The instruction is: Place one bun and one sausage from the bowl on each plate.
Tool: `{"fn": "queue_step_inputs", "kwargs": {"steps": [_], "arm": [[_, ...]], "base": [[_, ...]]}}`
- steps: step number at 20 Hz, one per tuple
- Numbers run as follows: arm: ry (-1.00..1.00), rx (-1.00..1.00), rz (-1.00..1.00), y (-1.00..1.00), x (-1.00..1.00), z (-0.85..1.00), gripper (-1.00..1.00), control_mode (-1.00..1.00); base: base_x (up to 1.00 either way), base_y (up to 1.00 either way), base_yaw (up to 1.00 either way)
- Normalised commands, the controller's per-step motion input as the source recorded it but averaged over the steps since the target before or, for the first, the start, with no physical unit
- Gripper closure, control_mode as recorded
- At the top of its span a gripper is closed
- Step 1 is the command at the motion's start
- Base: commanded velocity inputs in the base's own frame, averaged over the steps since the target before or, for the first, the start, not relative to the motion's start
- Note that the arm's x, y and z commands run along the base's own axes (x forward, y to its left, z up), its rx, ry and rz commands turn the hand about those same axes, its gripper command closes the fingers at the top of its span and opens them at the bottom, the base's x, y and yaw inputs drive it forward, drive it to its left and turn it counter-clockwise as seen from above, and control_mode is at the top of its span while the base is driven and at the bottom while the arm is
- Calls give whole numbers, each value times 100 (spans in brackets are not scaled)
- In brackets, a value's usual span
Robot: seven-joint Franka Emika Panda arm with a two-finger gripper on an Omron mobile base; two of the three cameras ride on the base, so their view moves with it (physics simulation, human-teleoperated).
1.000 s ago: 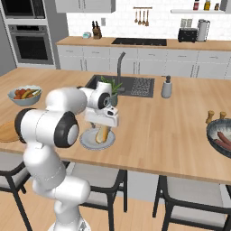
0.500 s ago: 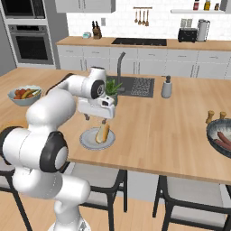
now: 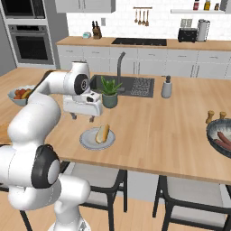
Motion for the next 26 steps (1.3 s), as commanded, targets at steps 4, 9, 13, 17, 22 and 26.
{"fn": "queue_step_inputs", "kwargs": {"steps": [4, 9, 13, 17, 22, 26], "arm": [[0, 0, 0, 5, -1, 5, -100, 100], [0, 0, 0, 0, 0, 0, -100, 100], [0, 0, 0, 0, 0, 0, -100, 100], [0, 0, 0, 0, 0, 0, -100, 100], [0, 0, 0, 0, 0, 0, -100, 100], [0, 0, 0, 0, 0, 0, -100, 100]], "base": [[-13, -3, 0], [-64, -87, -4], [-15, -100, -4], [3, -99, -4], [30, -80, 0], [36, -62, 0]]}}
